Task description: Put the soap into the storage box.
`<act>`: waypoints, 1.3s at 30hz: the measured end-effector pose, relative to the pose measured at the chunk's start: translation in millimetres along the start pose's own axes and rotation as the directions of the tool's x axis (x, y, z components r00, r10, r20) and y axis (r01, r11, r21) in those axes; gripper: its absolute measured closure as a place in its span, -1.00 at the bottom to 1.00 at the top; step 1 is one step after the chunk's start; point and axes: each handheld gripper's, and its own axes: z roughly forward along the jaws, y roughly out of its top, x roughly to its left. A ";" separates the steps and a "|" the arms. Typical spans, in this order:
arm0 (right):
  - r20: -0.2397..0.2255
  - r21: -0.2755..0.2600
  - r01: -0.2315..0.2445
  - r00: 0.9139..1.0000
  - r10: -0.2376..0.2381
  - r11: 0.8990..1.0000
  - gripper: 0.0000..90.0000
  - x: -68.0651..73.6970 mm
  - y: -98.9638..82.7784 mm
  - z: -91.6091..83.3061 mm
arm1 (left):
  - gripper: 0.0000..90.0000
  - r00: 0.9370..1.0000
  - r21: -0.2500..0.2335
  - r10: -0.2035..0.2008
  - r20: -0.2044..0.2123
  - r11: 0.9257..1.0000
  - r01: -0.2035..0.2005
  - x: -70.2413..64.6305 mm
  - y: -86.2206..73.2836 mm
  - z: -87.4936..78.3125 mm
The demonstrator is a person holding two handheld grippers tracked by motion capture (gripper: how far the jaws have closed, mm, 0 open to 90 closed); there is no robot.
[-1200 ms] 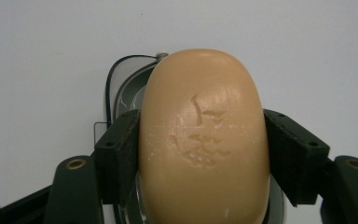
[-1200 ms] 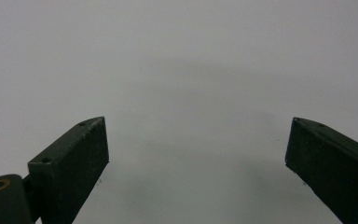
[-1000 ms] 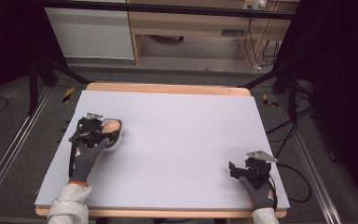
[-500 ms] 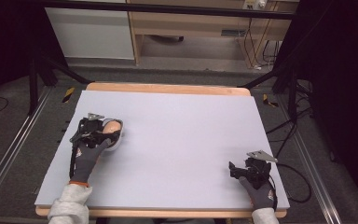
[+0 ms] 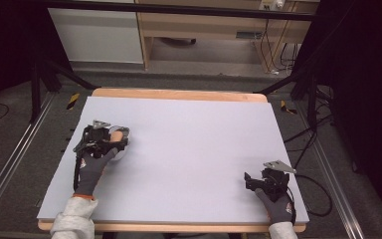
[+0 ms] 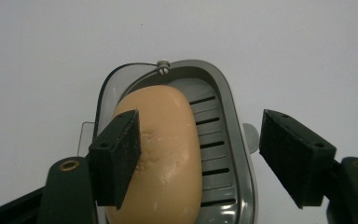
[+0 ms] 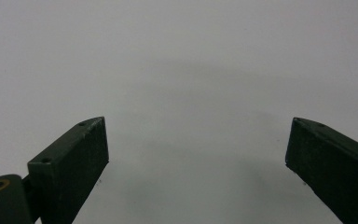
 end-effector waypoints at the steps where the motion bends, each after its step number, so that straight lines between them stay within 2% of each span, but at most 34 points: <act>1: 0.000 -0.001 -0.002 1.000 0.002 1.000 -0.86 0.0 0.1 -0.1 | -0.35 1.000 -0.008 0.000 0.017 1.000 0.000 -1.0 0.8 -2.7; 6: 0.001 -0.005 -0.005 1.000 0.005 1.000 -0.86 0.3 0.2 -0.9 | -0.33 0.999 -0.048 0.001 0.052 0.999 0.001 -5.7 2.0 -10.2; 10: 0.003 -0.011 -0.007 1.000 0.007 1.000 -0.86 0.0 0.3 -1.8 | -0.31 0.996 -0.068 0.019 0.082 0.998 -0.014 -10.4 1.0 -16.7; 17: 0.009 -0.018 -0.009 1.000 0.010 1.000 -0.86 -1.2 0.4 -3.3 | -0.31 0.991 -0.089 0.054 0.120 0.995 -0.043 -19.8 -11.6 -26.7; 21: 0.021 -0.018 -0.010 1.000 0.010 1.000 -0.86 -2.9 -0.4 -4.3 | -0.34 0.989 -0.105 0.070 0.127 0.993 -0.056 -22.9 -23.7 -37.4; 28: 0.025 -0.013 -0.019 1.000 0.019 1.000 -0.86 -4.6 -1.9 -5.3 | -0.40 0.989 -0.101 0.080 0.126 0.993 -0.068 -25.7 -39.1 -47.8; 36: 0.037 -0.013 -0.026 0.999 0.026 1.000 -0.87 -6.7 -2.9 -6.0 | -0.43 0.990 -0.091 0.068 0.124 0.994 -0.057 -17.1 -65.7 -61.4; 39: 0.046 -0.008 -0.038 0.998 0.039 0.999 -0.87 -8.5 -3.4 -6.5 | -0.43 0.991 -0.075 0.066 0.116 0.996 -0.058 -9.0 -79.4 -67.0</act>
